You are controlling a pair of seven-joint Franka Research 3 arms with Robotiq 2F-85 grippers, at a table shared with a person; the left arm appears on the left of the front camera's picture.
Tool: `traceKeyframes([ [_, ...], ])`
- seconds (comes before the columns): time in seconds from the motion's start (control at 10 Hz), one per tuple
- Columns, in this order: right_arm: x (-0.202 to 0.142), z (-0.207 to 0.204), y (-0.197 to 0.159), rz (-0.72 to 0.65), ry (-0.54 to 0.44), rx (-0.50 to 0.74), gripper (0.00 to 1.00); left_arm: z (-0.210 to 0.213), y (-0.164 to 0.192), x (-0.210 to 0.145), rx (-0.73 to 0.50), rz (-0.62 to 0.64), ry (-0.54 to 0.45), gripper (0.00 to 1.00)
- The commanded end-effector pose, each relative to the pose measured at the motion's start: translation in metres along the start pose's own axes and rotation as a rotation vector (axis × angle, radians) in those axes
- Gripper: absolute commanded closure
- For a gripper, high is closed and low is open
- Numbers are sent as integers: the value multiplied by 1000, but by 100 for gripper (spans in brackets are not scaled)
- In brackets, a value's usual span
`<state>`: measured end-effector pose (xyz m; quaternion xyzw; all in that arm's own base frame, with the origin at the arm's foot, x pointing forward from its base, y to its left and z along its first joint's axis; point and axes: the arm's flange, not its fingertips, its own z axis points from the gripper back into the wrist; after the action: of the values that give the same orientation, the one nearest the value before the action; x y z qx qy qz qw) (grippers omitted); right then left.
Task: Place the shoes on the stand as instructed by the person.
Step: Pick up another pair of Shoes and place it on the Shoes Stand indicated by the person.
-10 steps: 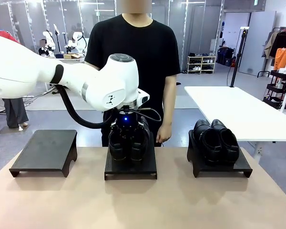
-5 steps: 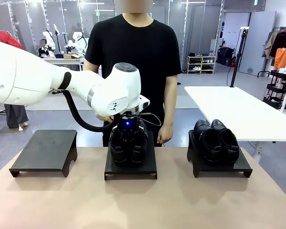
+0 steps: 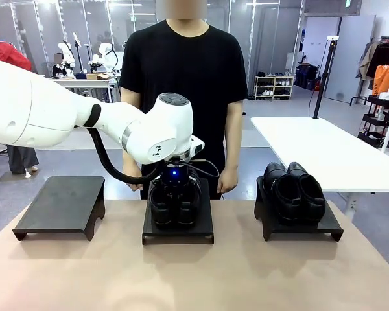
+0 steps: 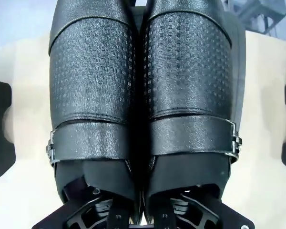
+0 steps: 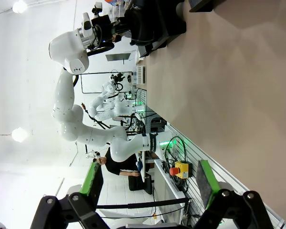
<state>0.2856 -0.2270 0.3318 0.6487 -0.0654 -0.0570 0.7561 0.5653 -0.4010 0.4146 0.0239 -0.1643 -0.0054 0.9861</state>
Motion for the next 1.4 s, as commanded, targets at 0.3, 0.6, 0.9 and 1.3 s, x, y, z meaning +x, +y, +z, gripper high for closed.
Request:
traceKeyframes([
  [0.3,-4,-2,1,4,3,-17,0,9,-3,4,2,2,-25,0],
  [0.6,-4,-2,1,4,3,-17,0,24,-5,-2,-15,-2,-31,6],
  [0.9,-4,-2,1,4,3,-17,0,29,3,-11,1,13,-20,0],
  [1.3,-4,-2,1,4,3,-17,0,25,-7,1,-21,-6,-31,0],
])
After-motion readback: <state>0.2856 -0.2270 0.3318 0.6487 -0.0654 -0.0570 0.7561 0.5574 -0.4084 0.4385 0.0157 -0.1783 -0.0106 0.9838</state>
